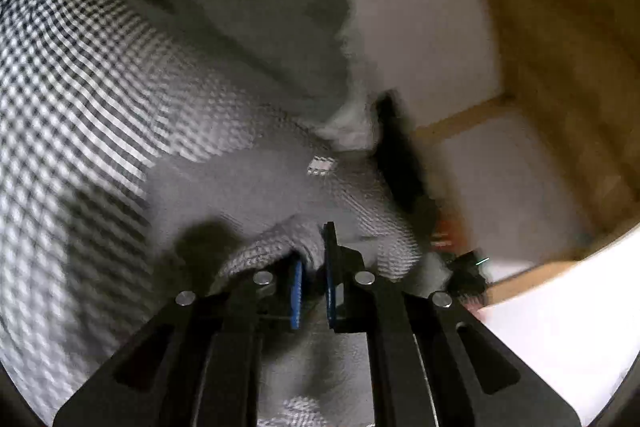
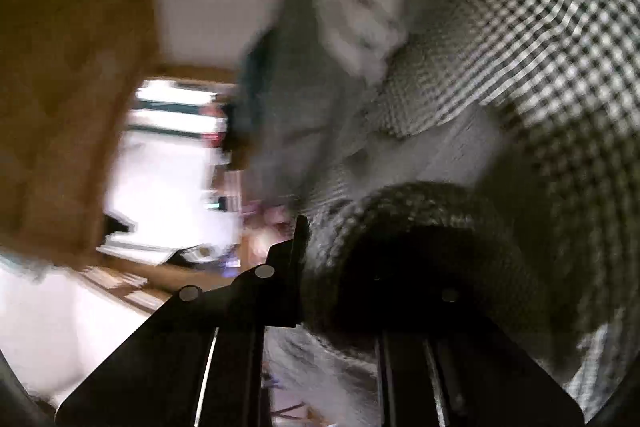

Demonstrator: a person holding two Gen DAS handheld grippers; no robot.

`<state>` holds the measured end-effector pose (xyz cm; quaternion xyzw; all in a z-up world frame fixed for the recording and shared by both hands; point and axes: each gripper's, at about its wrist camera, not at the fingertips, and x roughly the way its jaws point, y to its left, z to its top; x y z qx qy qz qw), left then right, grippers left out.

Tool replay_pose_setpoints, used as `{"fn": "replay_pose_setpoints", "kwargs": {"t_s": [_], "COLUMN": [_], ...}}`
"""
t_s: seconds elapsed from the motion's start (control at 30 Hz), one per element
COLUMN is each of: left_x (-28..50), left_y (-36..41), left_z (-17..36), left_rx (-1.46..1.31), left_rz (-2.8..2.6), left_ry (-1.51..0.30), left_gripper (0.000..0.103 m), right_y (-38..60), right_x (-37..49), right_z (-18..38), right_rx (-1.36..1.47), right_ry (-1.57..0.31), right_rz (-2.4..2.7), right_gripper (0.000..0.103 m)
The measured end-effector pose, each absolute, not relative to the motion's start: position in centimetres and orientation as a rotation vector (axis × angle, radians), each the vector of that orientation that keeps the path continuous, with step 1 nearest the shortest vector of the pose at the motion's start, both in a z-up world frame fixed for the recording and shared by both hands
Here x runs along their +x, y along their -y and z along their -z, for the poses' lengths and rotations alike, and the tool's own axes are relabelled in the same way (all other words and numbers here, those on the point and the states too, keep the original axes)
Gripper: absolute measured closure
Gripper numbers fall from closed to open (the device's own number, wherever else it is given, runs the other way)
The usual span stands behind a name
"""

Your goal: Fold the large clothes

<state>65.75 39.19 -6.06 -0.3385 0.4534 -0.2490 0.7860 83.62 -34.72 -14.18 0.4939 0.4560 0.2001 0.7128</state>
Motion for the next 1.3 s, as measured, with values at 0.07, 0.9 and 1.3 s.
{"fn": "replay_pose_setpoints", "kwargs": {"t_s": [0.07, 0.9, 1.3], "left_x": [67.8, 61.2, 64.4], "left_y": [-39.6, -35.2, -34.5], "left_z": [8.0, 9.6, 10.2], "left_rx": [-0.685, -0.961, -0.986], "left_rz": [0.459, 0.549, 0.433], "left_ry": [-1.055, -1.125, -1.135], "left_gripper": [0.079, 0.006, 0.006], "right_y": [35.4, 32.1, 28.9], "right_x": [85.4, 78.2, 79.4], "right_z": [15.1, 18.2, 19.3], "right_rx": [1.036, 1.134, 1.073], "right_ry": [-1.061, -1.039, -1.077], "right_rz": [-0.376, -0.532, -0.575], "right_gripper": [0.047, 0.006, 0.064]}}
